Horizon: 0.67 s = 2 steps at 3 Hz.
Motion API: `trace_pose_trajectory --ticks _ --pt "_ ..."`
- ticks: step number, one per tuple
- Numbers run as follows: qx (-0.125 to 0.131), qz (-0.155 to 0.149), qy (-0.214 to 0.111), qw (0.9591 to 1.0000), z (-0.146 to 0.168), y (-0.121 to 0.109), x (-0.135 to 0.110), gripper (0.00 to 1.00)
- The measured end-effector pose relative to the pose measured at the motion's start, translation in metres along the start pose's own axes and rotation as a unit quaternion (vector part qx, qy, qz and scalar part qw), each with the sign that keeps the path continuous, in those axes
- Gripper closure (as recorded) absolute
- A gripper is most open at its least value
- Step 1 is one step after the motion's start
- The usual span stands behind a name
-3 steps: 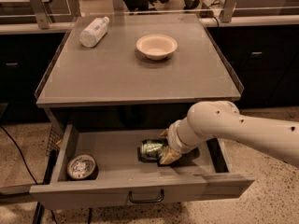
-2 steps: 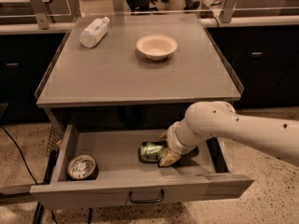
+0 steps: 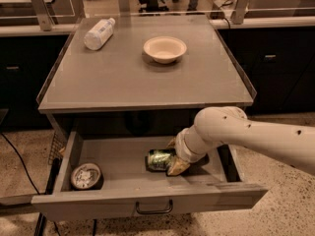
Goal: Place green can into top drawer
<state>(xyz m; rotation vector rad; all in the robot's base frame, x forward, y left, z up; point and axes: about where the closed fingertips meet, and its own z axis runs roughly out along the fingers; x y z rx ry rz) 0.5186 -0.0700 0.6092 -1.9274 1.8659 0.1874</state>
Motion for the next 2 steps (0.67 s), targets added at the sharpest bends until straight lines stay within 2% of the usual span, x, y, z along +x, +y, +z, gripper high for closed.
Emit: trace_pose_trajectory --ticks 2 --pt "0.000 0.000 0.000 1.0000 0.0000 0.0000 0.0000 0.15"
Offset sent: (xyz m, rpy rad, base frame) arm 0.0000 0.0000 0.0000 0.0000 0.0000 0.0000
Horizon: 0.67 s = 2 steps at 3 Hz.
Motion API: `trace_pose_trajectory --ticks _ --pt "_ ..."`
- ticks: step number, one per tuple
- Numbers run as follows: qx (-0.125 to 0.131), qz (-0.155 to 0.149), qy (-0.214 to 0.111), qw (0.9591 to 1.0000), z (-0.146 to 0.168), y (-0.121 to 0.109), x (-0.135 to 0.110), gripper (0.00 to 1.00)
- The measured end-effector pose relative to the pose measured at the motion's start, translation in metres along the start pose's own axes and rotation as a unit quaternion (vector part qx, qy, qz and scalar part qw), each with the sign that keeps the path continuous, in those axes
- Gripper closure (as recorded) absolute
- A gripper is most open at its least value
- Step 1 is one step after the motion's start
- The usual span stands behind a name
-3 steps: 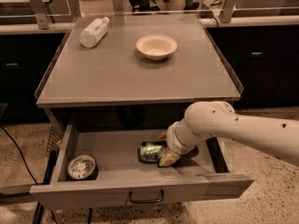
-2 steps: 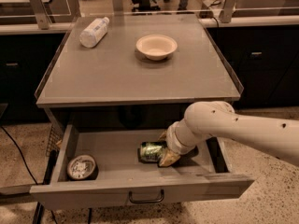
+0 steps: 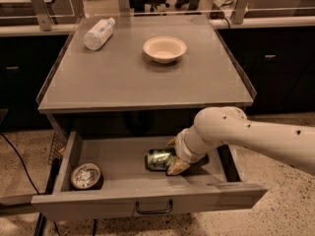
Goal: Place green can into top drawer
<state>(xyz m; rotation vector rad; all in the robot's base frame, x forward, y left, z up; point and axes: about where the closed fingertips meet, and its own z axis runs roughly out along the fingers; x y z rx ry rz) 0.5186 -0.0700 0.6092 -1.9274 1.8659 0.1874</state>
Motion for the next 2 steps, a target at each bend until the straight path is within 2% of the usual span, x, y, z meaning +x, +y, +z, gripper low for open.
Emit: trace_pose_trajectory --ticks 1,2 --pt "0.000 0.000 0.000 1.0000 0.000 0.000 0.000 0.00" --pt "-0.002 -0.016 0.004 0.9999 -0.013 0.001 -0.024 0.00"
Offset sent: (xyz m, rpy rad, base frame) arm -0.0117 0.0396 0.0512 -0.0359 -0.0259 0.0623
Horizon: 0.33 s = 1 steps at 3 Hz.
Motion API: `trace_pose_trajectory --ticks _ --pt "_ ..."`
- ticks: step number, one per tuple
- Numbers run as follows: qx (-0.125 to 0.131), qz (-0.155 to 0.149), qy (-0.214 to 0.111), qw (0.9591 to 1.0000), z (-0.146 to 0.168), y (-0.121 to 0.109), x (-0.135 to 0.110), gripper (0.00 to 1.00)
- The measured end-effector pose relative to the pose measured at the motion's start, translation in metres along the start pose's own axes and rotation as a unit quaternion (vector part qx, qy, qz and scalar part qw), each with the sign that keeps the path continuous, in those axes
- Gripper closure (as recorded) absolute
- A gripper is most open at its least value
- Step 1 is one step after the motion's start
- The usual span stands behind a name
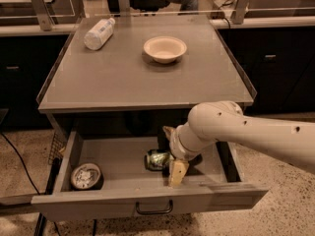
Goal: Place green can into top drawer
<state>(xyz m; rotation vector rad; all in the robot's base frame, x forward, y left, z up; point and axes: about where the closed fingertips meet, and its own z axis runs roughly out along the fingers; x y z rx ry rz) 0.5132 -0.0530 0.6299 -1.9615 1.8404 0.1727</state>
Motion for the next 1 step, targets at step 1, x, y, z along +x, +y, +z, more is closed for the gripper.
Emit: trace_pose_trajectory --ticks 1 --pt "0.020 -0.020 -0.007 0.9996 -0.0282 -0.0021 -0.0271 0.00"
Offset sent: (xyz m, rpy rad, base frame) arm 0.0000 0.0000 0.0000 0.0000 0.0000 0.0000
